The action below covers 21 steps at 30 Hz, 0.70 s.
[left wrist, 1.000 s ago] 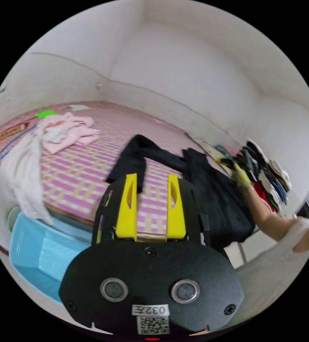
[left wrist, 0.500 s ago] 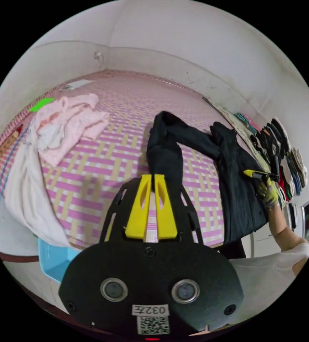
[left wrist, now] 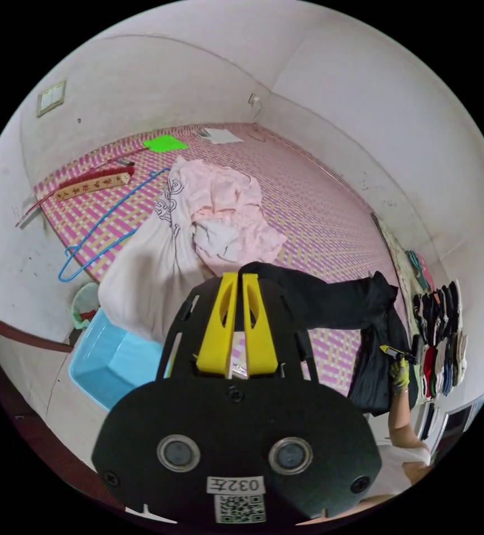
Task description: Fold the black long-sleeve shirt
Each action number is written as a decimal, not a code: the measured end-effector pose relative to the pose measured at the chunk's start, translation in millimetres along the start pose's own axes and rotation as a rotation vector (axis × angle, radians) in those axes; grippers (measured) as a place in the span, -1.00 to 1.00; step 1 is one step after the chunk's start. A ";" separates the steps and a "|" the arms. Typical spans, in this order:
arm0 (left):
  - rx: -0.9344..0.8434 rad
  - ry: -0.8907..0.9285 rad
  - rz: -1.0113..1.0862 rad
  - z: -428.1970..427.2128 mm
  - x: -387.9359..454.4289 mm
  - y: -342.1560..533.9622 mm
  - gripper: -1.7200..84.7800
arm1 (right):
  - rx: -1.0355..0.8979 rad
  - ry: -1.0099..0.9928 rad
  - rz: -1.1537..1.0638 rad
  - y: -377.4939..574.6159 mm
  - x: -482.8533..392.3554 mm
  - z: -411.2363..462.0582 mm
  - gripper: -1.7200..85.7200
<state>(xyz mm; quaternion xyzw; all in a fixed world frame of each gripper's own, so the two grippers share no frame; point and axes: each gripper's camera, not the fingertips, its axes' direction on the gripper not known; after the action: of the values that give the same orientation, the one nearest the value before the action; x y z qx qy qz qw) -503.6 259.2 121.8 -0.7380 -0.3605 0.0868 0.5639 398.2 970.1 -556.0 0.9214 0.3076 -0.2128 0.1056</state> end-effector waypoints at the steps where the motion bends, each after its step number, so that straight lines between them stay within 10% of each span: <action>1: 0.004 0.008 -0.004 -3.0 1.4 -0.9 -0.98 | 0.000 -0.006 0.003 -1.0 1.9 -0.5 -0.98; 10: -0.267 -0.149 -0.055 26.9 -10.9 4.2 -0.94 | 0.003 -0.043 0.017 -14.9 18.5 -6.5 -0.98; 14: -0.049 -0.369 -0.022 -3.5 41.1 2.4 -0.89 | 0.004 -0.034 0.012 -19.5 20.6 -8.2 -0.98; 17: 0.104 -0.101 0.277 -6.5 137.3 4.7 -0.96 | 0.005 -0.044 0.017 -22.7 25.0 -9.2 -0.98; 21: -0.112 0.217 0.500 86.0 262.1 -13.9 -0.98 | 0.008 -0.055 0.020 -25.8 29.9 -10.8 -0.98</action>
<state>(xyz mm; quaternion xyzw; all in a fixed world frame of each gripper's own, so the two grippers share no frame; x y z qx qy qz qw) -365.6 491.8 177.2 -0.8390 -0.1089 0.1239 0.5186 407.5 1009.6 -561.7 0.9185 0.2947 -0.2384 0.1125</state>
